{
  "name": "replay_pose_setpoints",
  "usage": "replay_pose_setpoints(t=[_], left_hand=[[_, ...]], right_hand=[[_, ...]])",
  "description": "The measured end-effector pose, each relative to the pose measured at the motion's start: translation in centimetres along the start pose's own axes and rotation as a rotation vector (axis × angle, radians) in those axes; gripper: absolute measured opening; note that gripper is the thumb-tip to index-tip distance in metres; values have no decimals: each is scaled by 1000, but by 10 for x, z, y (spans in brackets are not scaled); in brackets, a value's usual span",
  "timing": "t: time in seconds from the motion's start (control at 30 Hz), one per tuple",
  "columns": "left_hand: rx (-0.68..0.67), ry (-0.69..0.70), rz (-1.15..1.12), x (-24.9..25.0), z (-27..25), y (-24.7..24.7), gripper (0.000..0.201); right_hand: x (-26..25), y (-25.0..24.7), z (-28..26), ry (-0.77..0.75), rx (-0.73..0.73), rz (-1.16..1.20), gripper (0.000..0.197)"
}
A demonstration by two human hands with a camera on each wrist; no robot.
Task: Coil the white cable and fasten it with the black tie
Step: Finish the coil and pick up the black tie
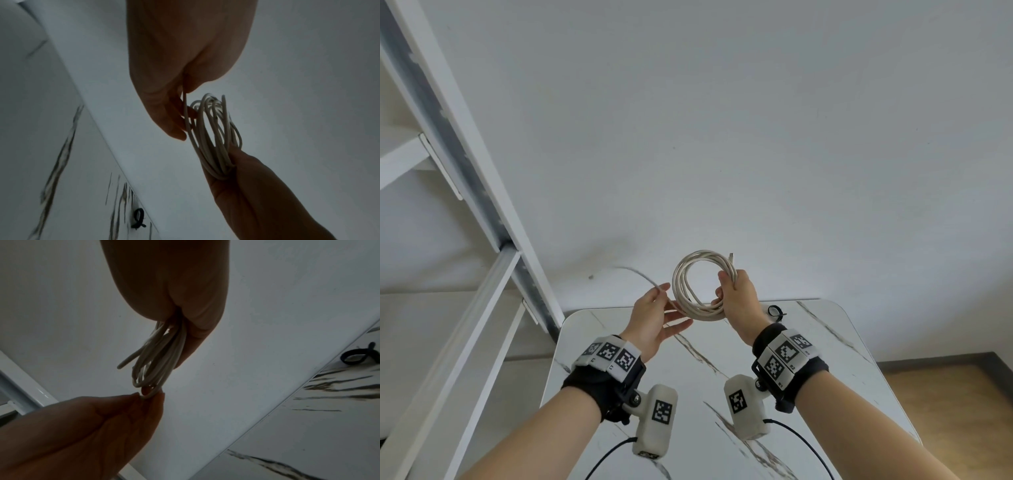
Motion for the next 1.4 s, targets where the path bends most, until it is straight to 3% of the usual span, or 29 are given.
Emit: replay_pose_setpoints(t=[0.27, 0.83, 0.97, 1.13, 1.27, 1.4], left_hand=[[22, 41, 206, 10, -4, -12, 29], [-247, -132, 553, 23, -10, -20, 39], [-322, -52, 783, 17, -10, -17, 27], [-240, 162, 1121, 10, -5, -13, 12], [-266, 186, 1258, 4, 0, -15, 11], [-314, 169, 1268, -2, 0, -16, 13]], right_hand=[[6, 1, -6, 13, -65, -50, 20], [12, -2, -20, 49, -273, -212, 30], [12, -1, -24, 58, -314, -232, 19], [15, 3, -31, 113, -301, -151, 20], [19, 1, -32, 111, -309, -212, 32], [24, -2, -32, 94, -340, -309, 32]])
Point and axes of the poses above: each hand's wrist, its own z-axis towards the middle knuckle, its own y-axis out of the palm, x = y × z, the point moved 1 cm from there along z, towards the middle knuckle, and after that the axes turned 15 degrees about z, right-handed, at the moved point
